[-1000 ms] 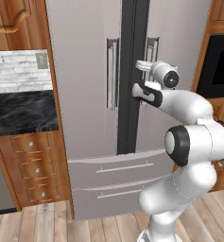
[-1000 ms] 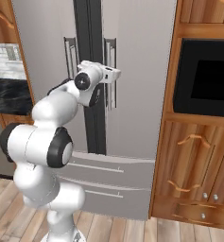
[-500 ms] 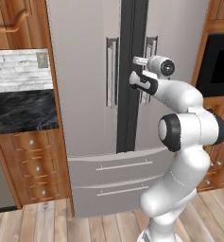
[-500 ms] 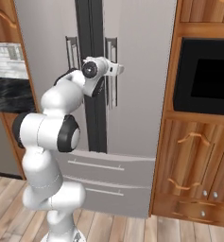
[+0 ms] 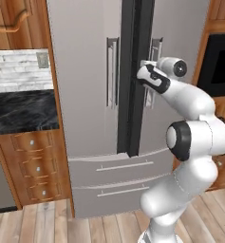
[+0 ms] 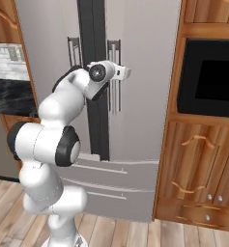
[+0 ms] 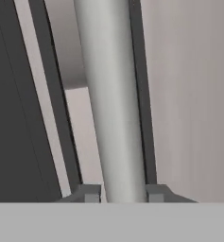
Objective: Take the cupcakes from the fridge and place them on the empty tray on the dining counter.
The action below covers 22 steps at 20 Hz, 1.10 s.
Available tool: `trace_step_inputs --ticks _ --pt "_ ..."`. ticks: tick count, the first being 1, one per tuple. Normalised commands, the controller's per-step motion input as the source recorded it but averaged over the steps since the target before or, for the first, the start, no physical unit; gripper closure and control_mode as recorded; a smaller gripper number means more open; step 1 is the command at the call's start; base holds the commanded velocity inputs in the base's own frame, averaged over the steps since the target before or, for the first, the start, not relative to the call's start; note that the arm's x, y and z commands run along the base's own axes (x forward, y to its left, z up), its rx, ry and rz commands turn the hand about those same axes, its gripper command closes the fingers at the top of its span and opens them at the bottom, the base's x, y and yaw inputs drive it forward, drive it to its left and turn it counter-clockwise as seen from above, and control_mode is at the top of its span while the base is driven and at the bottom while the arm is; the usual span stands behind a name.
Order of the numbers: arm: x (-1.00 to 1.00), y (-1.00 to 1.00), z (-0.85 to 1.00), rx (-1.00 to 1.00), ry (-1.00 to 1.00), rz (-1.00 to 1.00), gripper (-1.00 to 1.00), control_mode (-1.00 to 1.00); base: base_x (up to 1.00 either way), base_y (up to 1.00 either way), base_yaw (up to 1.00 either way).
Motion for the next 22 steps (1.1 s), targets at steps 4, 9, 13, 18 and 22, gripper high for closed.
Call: trace_step_inputs --ticks 4,9,13,18,22 --pt "-1.00 -0.72 0.00 -0.02 0.07 0.00 1.00 -1.00 0.00 0.00 0.00" --pt "-1.00 -0.87 0.00 0.00 0.01 0.00 1.00 -1.00 0.00 0.00 0.00" --pt "-0.73 -0.92 0.00 0.00 0.00 0.00 1.00 -1.00 0.00 0.00 0.00" --pt "-0.47 -0.88 0.00 0.00 0.00 0.00 -1.00 -1.00 0.00 0.00 0.00" --pt "-0.83 -0.71 0.01 0.00 0.00 -0.17 -1.00 -1.00 0.00 0.00 0.00"
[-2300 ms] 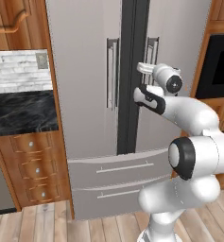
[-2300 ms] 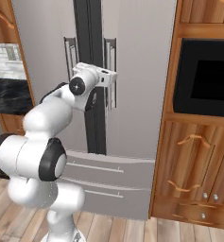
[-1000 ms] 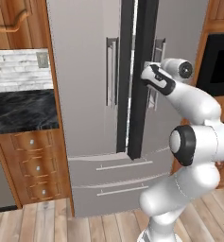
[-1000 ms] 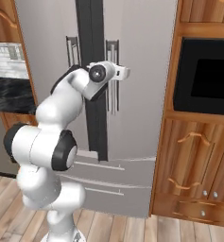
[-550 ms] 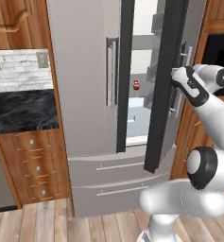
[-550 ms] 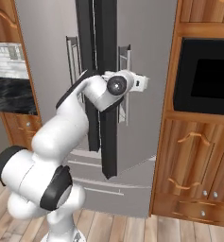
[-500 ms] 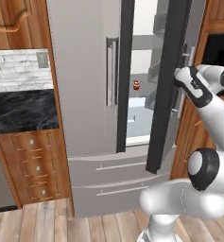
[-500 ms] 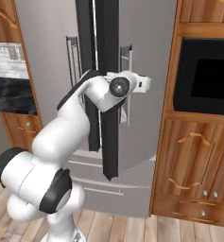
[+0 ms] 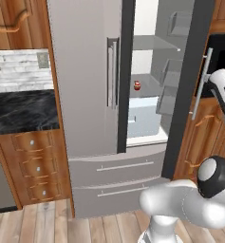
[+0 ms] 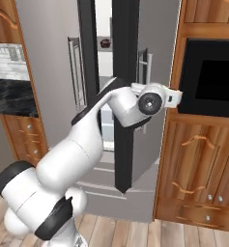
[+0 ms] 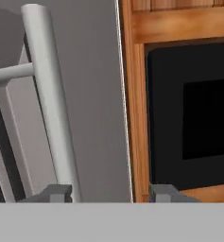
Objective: Take the cupcakes from the fridge and place them on the empty tray on the dining counter.
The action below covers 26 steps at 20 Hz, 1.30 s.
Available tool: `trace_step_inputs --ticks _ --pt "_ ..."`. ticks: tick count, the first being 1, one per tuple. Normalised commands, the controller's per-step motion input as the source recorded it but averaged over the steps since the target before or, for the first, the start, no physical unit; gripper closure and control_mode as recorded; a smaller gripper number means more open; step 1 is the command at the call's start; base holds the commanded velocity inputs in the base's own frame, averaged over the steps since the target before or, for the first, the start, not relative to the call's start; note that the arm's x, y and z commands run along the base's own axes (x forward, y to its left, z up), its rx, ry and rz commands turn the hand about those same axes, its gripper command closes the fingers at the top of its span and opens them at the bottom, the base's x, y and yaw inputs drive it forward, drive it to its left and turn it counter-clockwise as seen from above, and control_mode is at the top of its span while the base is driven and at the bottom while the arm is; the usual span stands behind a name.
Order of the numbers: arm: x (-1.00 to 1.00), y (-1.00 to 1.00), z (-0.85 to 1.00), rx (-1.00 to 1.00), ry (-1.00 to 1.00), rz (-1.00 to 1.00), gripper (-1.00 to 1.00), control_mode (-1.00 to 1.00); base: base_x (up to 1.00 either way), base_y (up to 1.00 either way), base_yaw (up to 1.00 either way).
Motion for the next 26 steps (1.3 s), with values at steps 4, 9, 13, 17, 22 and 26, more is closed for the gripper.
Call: trace_step_inputs --ticks 4,9,13,17,22,26 --pt "-0.97 0.02 0.36 -0.02 -0.05 -0.35 -1.00 -1.00 0.00 0.00 0.00" --pt "-0.67 0.86 0.48 -0.26 0.05 -0.16 -1.00 -1.00 0.00 0.00 0.00" --pt "-0.79 0.96 0.26 -0.44 0.19 -0.17 -1.00 -1.00 0.00 0.00 0.00" --pt "-0.69 1.00 0.19 -0.48 0.18 -0.19 -1.00 -1.00 0.00 0.00 0.00" --pt "-0.21 1.00 0.07 -0.51 0.19 -0.16 -1.00 -1.00 0.00 0.00 0.00" --pt "0.26 0.94 0.00 -0.43 0.44 -0.11 -1.00 -1.00 0.00 0.00 0.00"
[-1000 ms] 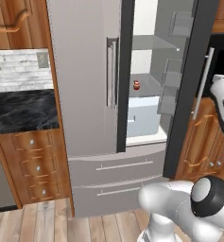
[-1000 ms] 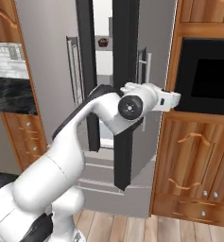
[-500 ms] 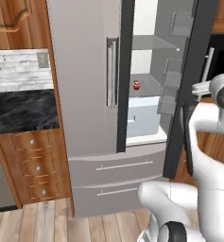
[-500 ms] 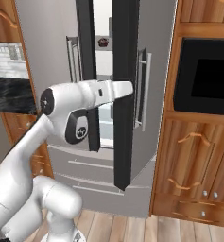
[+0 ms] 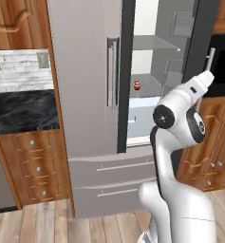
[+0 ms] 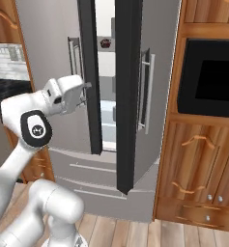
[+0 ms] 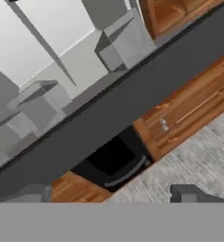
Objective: Take the cupcakes from the fridge and place them on the empty tray on the dining counter.
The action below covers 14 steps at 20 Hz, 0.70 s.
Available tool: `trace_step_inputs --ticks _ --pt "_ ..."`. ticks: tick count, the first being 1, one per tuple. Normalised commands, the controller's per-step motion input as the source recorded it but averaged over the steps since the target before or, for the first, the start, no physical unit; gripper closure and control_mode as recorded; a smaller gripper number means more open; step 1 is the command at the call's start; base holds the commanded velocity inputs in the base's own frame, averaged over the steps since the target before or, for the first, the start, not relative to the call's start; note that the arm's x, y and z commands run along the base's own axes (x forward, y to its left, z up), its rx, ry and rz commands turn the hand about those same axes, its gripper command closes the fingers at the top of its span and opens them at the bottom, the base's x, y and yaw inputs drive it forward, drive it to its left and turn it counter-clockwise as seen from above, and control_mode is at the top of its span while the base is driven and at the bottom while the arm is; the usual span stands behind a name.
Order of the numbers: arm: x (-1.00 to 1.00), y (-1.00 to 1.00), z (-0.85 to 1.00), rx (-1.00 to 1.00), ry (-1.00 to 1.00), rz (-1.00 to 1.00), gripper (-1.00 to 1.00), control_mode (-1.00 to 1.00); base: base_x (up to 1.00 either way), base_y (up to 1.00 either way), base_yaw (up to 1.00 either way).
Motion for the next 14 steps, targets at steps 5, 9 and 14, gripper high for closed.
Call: trace_step_inputs --ticks 5,9,14 --pt "0.89 0.50 0.01 -0.28 0.60 -0.13 -1.00 -1.00 0.00 0.00 0.00" --pt "1.00 0.34 0.02 -0.18 0.32 -0.19 -1.00 -1.00 0.00 0.00 0.00" --pt "1.00 -0.06 -0.22 -0.13 0.03 -0.12 -1.00 -1.00 0.00 0.00 0.00"
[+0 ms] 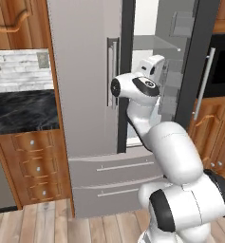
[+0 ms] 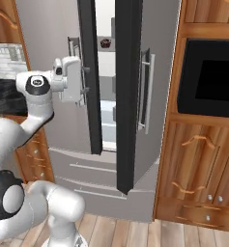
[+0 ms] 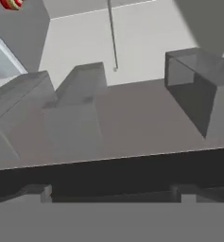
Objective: Take the cupcakes from the fridge and place them on the empty tray on the dining counter.
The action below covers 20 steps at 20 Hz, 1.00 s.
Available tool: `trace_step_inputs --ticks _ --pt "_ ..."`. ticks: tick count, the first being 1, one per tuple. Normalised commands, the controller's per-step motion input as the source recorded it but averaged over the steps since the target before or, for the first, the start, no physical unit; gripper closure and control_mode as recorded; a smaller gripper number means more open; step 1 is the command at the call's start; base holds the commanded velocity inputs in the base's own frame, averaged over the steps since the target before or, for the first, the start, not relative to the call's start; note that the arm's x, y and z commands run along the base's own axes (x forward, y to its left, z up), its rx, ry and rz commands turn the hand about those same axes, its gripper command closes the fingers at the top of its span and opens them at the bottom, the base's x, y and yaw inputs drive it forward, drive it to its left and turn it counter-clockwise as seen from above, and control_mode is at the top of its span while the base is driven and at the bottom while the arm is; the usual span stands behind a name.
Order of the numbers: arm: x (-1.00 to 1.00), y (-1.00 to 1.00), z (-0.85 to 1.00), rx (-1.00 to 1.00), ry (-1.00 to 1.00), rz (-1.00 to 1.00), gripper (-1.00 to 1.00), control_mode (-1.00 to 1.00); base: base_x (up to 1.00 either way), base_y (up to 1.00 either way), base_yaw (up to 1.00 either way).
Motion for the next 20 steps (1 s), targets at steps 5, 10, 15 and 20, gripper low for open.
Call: trace_step_inputs --ticks 5,10,15,20 --pt "1.00 -0.50 -0.36 -0.09 0.02 -0.09 -1.00 -1.00 0.00 0.00 0.00" --pt "0.82 -0.66 -0.14 -0.02 0.13 -0.01 -1.00 -1.00 0.00 0.00 0.00" --pt "-0.07 -0.97 -0.14 0.00 0.04 -0.05 -1.00 -1.00 0.00 0.00 0.00" --pt "-0.92 -1.00 -0.25 0.00 0.00 -0.14 -1.00 -1.00 0.00 0.00 0.00"
